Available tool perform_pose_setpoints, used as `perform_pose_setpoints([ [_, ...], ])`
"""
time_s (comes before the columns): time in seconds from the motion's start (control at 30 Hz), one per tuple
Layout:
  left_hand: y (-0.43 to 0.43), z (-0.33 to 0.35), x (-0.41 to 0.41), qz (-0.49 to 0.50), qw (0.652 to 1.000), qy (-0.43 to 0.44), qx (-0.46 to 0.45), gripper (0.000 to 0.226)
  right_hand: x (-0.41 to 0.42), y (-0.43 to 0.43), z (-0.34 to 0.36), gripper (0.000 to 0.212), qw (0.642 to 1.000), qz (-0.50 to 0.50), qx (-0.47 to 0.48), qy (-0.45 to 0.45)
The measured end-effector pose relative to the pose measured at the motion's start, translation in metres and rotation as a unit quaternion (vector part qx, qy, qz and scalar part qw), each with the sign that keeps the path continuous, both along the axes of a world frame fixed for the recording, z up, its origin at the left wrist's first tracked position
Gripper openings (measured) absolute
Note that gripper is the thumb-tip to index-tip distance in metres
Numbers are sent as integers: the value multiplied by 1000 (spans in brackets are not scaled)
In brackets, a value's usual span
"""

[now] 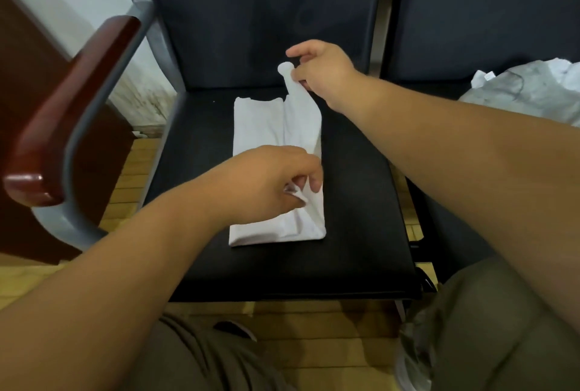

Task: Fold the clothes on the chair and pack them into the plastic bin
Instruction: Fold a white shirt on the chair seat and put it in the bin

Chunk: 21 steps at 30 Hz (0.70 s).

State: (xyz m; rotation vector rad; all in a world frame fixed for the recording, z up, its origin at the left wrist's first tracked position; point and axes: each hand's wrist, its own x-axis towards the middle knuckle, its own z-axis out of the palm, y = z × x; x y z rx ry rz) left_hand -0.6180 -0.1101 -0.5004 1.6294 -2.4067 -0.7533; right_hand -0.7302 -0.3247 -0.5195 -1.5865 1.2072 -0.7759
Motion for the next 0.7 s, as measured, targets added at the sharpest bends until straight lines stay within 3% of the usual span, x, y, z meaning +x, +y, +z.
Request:
perform_pose_setpoints([
  [0.2, 21, -4, 50, 22, 997, -55, 43, 21, 44, 21, -8, 43, 999, 43, 5, -31],
  [0.33, 28, -7, 66, 20, 979, -114, 166, 14, 60, 32, -20, 42, 990, 116, 52, -56],
  [0.47, 28, -10, 69, 12, 957, -148, 249, 13, 54, 43, -22, 37, 989, 143, 44, -3],
  [0.7, 15, -16, 52, 40, 968, -154, 193, 25, 11, 69, -4, 31, 976, 137, 14, 167],
])
